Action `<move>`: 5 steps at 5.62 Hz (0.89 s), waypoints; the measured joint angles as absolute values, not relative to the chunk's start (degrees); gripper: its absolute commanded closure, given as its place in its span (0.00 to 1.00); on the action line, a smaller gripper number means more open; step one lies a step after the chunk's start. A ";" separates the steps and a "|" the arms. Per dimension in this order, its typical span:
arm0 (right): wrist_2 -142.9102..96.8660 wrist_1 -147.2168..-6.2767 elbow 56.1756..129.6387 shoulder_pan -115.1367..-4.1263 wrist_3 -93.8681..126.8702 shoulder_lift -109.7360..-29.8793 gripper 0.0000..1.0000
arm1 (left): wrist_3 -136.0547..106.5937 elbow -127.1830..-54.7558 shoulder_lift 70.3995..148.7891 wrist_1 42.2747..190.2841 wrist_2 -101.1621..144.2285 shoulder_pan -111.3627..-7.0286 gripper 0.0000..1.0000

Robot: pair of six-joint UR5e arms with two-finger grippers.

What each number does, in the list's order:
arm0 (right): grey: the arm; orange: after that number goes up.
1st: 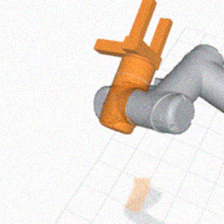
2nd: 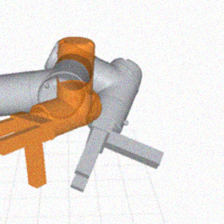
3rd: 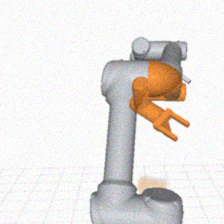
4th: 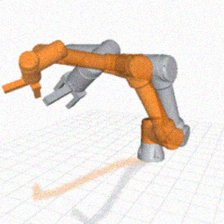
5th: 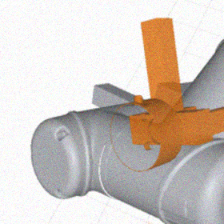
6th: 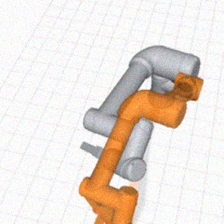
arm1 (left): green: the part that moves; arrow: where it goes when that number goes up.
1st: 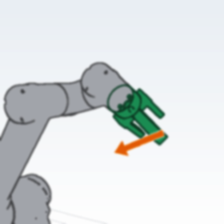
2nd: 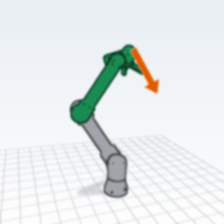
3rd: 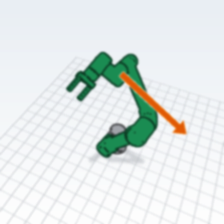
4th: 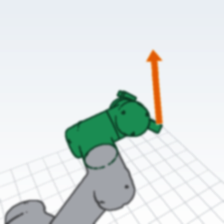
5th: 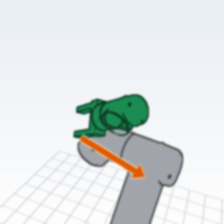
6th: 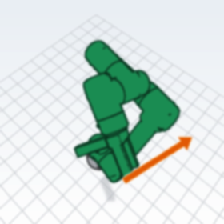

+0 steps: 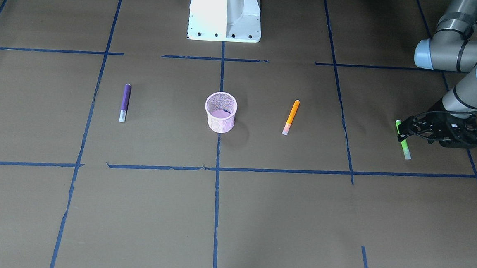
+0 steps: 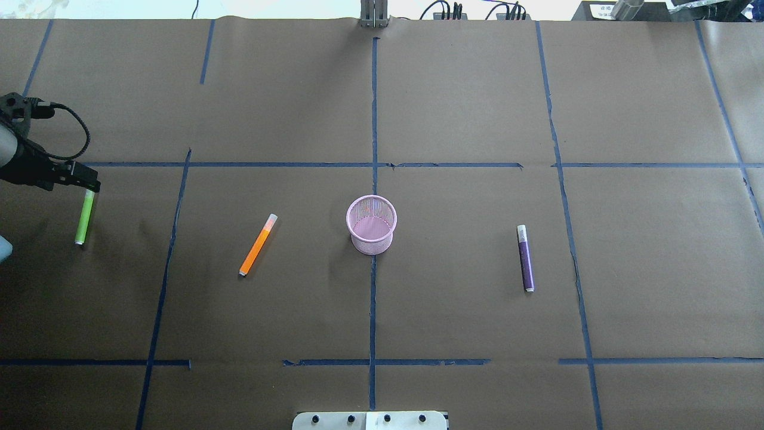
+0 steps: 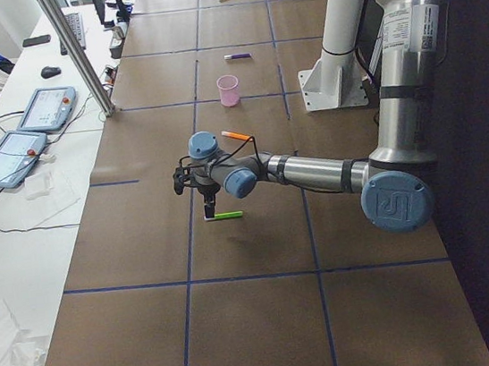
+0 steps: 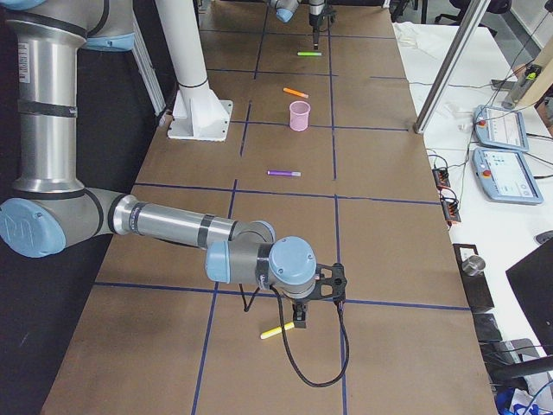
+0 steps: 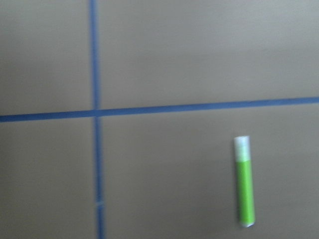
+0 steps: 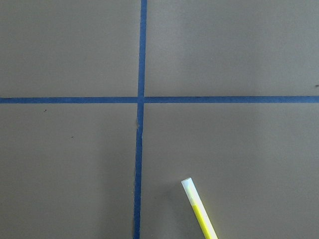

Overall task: Collect pens into pen holder
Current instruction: 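Close the left gripper on the green highlighter's cap end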

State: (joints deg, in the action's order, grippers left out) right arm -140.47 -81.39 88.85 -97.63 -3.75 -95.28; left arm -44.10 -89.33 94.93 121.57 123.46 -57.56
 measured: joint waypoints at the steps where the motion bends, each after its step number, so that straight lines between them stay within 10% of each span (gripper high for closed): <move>1: -140.48 -81.39 88.88 -97.59 -3.68 -95.28 0.00 | -44.24 -86.60 95.46 124.28 123.16 -56.93 0.00; 5: -140.54 -81.32 89.27 -97.56 -3.69 -95.19 0.00 | -44.73 -81.17 97.74 125.61 119.01 -55.97 0.00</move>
State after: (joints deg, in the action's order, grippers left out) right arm -140.54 -81.32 89.27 -97.56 -3.69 -95.19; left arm -44.73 -81.17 97.74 125.61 119.01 -55.97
